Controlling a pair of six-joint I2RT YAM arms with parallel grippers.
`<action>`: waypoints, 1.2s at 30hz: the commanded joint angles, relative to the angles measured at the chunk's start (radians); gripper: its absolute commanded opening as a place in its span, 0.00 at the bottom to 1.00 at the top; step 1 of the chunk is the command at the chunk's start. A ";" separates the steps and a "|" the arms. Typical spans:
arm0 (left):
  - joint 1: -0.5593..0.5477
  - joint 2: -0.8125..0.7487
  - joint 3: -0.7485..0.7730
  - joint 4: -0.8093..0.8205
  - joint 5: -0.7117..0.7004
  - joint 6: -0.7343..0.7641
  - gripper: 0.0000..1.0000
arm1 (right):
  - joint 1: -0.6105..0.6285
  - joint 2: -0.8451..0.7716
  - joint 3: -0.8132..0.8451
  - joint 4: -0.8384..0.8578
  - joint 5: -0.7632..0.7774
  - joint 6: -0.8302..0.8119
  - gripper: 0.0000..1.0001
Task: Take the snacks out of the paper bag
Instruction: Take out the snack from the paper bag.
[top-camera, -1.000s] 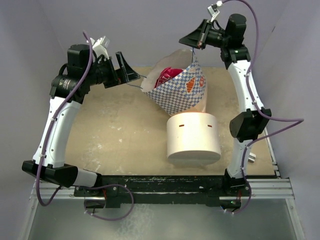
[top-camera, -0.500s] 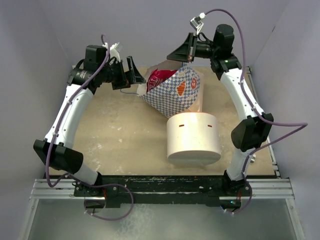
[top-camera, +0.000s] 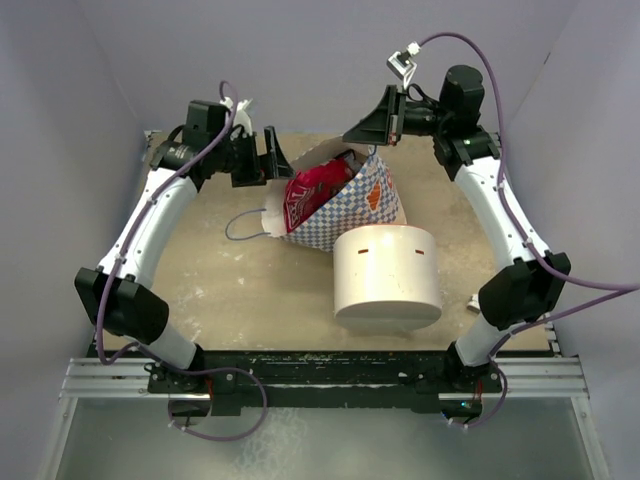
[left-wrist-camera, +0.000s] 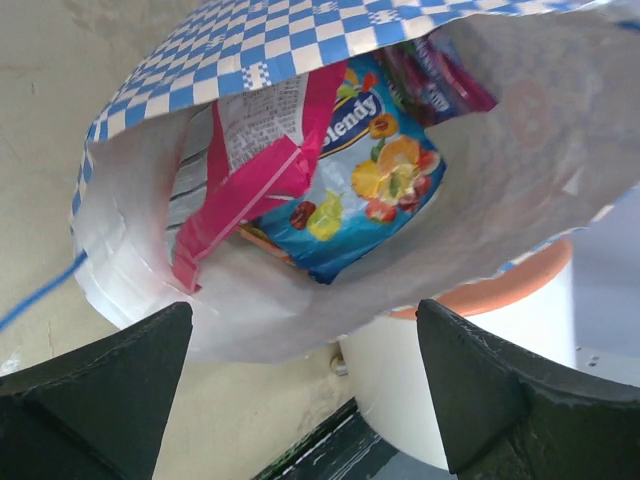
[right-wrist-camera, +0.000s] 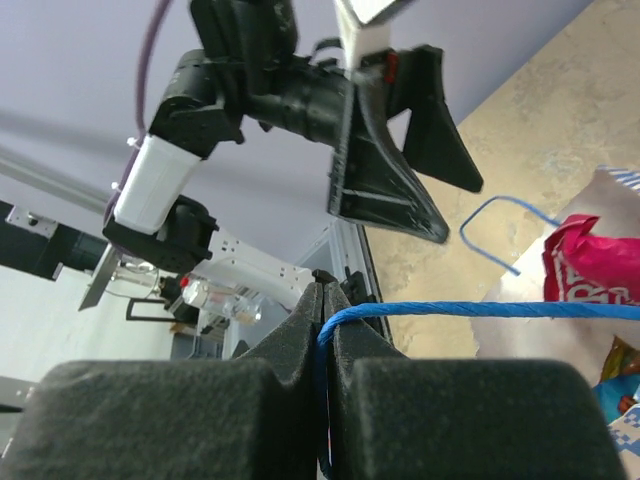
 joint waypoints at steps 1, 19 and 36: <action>-0.053 -0.053 -0.079 0.058 -0.032 0.074 0.96 | 0.013 -0.077 -0.002 0.114 -0.058 0.013 0.00; -0.232 0.009 -0.176 0.108 -0.408 0.377 0.87 | 0.005 -0.101 0.009 0.020 -0.071 -0.078 0.00; -0.233 0.098 -0.168 0.204 -0.339 0.360 0.25 | -0.001 -0.134 -0.021 -0.059 -0.036 -0.159 0.00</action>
